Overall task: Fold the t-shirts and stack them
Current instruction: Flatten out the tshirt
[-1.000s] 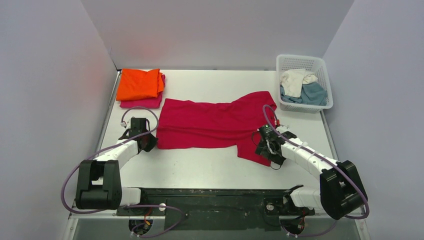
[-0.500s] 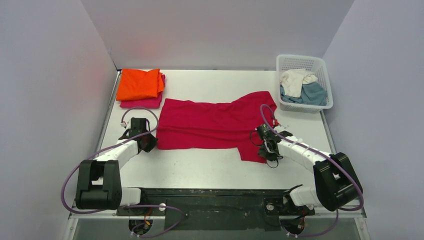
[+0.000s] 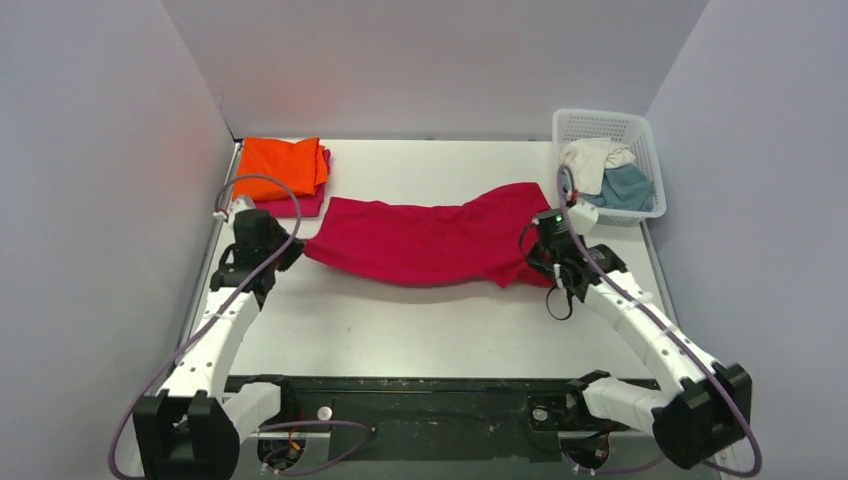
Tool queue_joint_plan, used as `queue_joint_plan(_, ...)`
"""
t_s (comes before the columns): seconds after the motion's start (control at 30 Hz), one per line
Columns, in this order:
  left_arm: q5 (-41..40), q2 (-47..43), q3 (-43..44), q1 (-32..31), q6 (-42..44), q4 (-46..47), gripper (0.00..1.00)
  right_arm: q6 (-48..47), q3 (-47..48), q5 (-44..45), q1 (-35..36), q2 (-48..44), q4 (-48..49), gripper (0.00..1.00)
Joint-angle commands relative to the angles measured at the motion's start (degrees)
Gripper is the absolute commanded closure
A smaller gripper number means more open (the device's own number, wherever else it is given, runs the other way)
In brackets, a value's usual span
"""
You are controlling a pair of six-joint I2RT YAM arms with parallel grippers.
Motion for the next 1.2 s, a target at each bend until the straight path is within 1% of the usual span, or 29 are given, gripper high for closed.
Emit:
queue_joint_plan(0.0,0.3,-6.7,10.8,-0.2,-0.1,0.5,1.00,-5.9,12.8,7.2,-2.2,-8.5,-3.6,1.00)
queue_joint_plan(0.1,0.6,-8.2,20.4,-0.2,0.8,-1.4,1.00,-9.9,21.3,8.5,-2.7,-10.7,-5.1,1.00)
queue_joint_plan(0.13,0.5,-8.3,24.8,-0.2,1.7,-1.8,1.00,-10.6,25.8,8.8,-2.9,-10.9,-5.8,1.00)
queue_joint_plan(0.17,0.2,-8.3,27.2,-0.2,2.1,-3.0,1.00,-12.1,27.9,8.8,-2.9,-11.2,-6.2,1.00)
queue_joint_plan(0.27,-1.2,-8.1,38.1,-0.2,4.1,-5.4,1.00,-14.9,38.7,8.7,-2.9,-11.3,-7.7,1.00)
queue_joint_plan(0.3,-1.3,-7.9,40.2,-0.2,4.4,-6.3,1.00,-16.2,41.0,8.4,-2.9,-11.2,-7.9,1.00)
queue_joint_plan(0.33,-1.3,-7.3,44.5,-0.2,5.3,-6.7,1.00,-16.8,45.4,7.4,-2.9,-10.9,-8.2,1.00)
queue_joint_plan(0.37,-1.2,-6.8,46.8,-0.2,5.7,-8.1,1.00,-17.8,47.4,6.6,-2.9,-10.7,-8.4,1.00)
queue_joint_plan(0.4,-0.7,-5.8,51.7,-0.2,6.4,-9.0,1.00,-18.3,51.6,4.3,-2.9,-10.3,-8.6,1.00)
queue_joint_plan(0.43,-0.2,-5.3,53.9,-0.2,7.2,-10.6,1.00,-19.2,56.1,3.0,-2.9,-10.1,-8.9,1.00)
queue_joint_plan(0.47,1.0,-4.7,58.0,-0.2,7.6,-11.8,1.00,-19.9,58.4,0.3,-2.9,-9.4,-9.7,1.00)
queue_joint_plan(0.57,2.2,-4.2,65.0,-0.2,9.1,-14.6,1.00,-21.2,70.5,-4.9,-2.9,-7.8,-12.1,1.00)
queue_joint_plan(0.63,2.2,-4.7,70.3,-0.2,9.9,-16.6,1.00,-22.2,76.5,-7.4,-2.9,-6.7,-13.2,1.00)
queue_joint_plan(0.7,2.0,-5.7,72.8,-0.2,10.6,-18.1,1.00,-22.6,80.3,-8.6,-2.9,-6.3,-13.6,1.00)
queue_joint_plan(0.77,1.8,-8.1,73.9,-0.2,10.7,-18.9,1.00,-23.5,82.0,-9.0,-2.9,-7.2,-13.7,1.00)
queue_joint_plan(0.93,3.3,-11.6,73.5,-0.1,10.4,-19.5,1.00,-25.8,81.5,-8.4,-2.9,-10.4,-13.8,1.00)
queue_joint_plan(1.0,4.0,-12.6,72.0,-0.1,9.8,-19.3,1.00,-26.3,80.0,-8.8,-2.9,-12.0,-13.7,1.00)
queue_joint_plan(1.07,5.6,-14.1,68.7,0.0,8.3,-18.3,1.00,-26.9,77.8,-8.5,-2.9,-13.3,-13.6,1.00)
queue_joint_plan(1.17,5.3,-16.8,60.8,0.0,7.0,-16.4,1.00,-28.2,74.1,-5.5,-2.9,-14.5,-13.4,1.00)
